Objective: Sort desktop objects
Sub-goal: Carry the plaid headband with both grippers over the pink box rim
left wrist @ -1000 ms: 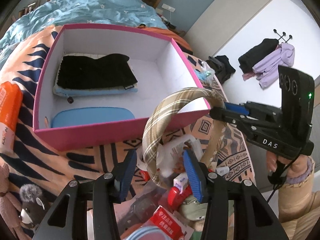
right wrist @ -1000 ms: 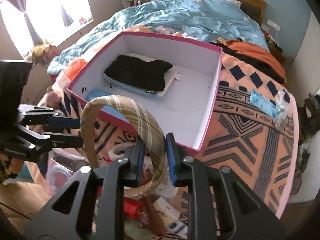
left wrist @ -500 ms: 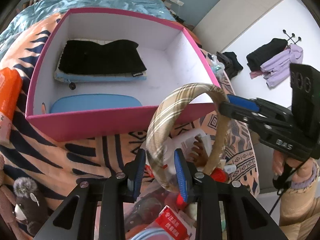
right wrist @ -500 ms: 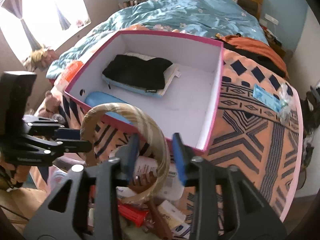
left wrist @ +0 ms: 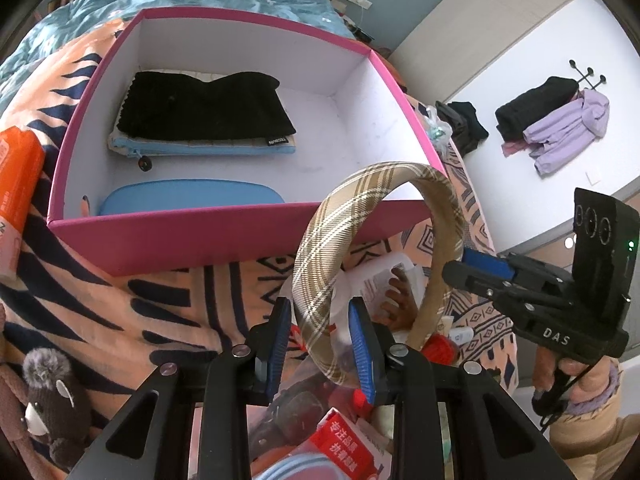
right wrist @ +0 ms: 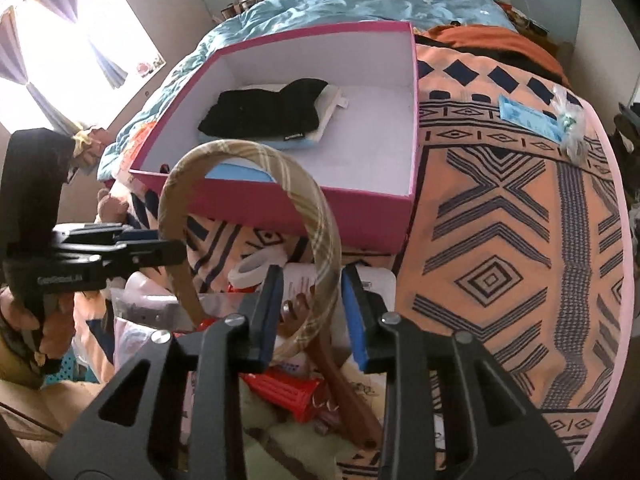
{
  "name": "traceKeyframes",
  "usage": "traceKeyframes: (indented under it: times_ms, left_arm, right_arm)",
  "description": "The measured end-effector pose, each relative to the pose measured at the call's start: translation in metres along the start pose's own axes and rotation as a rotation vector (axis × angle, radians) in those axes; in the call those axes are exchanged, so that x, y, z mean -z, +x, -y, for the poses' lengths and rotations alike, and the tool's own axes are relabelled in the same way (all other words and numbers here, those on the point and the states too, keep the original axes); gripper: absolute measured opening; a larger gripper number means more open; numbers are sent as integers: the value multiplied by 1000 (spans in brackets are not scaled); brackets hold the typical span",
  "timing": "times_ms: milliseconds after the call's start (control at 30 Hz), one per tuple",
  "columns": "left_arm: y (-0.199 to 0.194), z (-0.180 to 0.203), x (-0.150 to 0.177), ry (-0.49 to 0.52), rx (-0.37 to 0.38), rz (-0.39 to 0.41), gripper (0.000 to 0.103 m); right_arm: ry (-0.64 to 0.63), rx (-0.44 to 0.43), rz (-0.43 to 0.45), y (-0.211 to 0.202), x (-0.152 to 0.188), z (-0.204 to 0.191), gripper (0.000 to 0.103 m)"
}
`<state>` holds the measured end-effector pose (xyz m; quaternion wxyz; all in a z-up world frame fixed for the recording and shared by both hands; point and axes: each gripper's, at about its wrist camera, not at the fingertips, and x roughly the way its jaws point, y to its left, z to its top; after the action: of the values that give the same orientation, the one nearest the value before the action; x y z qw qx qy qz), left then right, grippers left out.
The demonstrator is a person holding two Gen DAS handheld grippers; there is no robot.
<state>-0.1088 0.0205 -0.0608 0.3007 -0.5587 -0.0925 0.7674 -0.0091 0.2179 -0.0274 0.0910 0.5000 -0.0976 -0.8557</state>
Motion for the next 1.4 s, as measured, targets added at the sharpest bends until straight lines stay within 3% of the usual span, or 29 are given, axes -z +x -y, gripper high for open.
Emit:
traceKeyframes:
  times_ms: [67, 167, 467, 700, 1400]
  left_arm:
    - [-1, 1, 0, 4, 1, 1, 29]
    - [-1, 1, 1, 3, -17, 1, 29]
    - [-12, -3, 4, -25, -8, 32, 32]
    - [-11, 2, 3, -11, -5, 37, 24]
    - [-40, 22, -19, 38, -1, 107, 25]
  right_arm:
    - [7, -2, 11, 1, -3, 1, 32]
    - [-4, 31, 14, 5, -6, -1, 13]
    - [29, 14, 12, 3, -5, 4, 13]
    - [28, 8, 11, 1, -7, 2, 13]
    - [-6, -3, 92, -34, -29, -4, 13]
